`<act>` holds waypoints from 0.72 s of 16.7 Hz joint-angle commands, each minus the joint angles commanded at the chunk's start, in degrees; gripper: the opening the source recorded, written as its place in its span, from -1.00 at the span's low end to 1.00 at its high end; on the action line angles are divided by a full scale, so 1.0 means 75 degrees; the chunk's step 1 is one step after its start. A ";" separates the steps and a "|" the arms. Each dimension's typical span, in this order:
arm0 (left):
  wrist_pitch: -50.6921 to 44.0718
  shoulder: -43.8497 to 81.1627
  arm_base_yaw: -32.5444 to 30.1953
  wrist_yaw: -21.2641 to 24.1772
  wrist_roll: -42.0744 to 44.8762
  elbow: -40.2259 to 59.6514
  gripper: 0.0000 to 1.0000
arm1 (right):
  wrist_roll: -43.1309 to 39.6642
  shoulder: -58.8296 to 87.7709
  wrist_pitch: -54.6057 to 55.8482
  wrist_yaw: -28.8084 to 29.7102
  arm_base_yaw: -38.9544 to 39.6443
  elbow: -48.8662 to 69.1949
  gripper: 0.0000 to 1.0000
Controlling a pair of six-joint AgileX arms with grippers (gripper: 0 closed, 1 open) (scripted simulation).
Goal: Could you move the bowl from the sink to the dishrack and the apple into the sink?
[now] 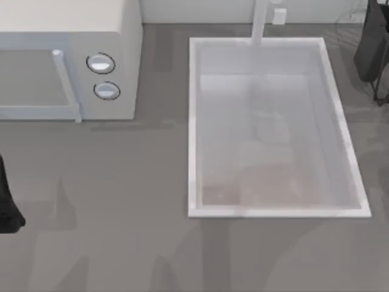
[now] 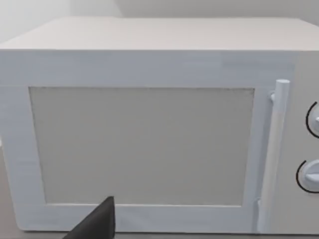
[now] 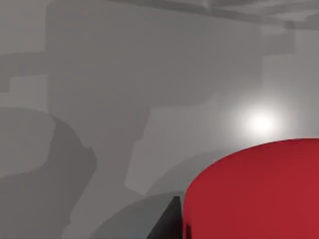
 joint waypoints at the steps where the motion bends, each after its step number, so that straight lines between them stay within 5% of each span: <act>1: 0.0000 0.0000 0.0000 0.0000 0.0000 0.0000 1.00 | 0.0117 -0.0003 0.0709 0.0246 0.0331 -0.0183 -1.00; 12: 0.0000 0.0000 0.0000 0.0000 0.0000 0.0000 1.00 | 0.1611 -0.0307 0.8974 0.3155 0.4316 -0.2601 -1.00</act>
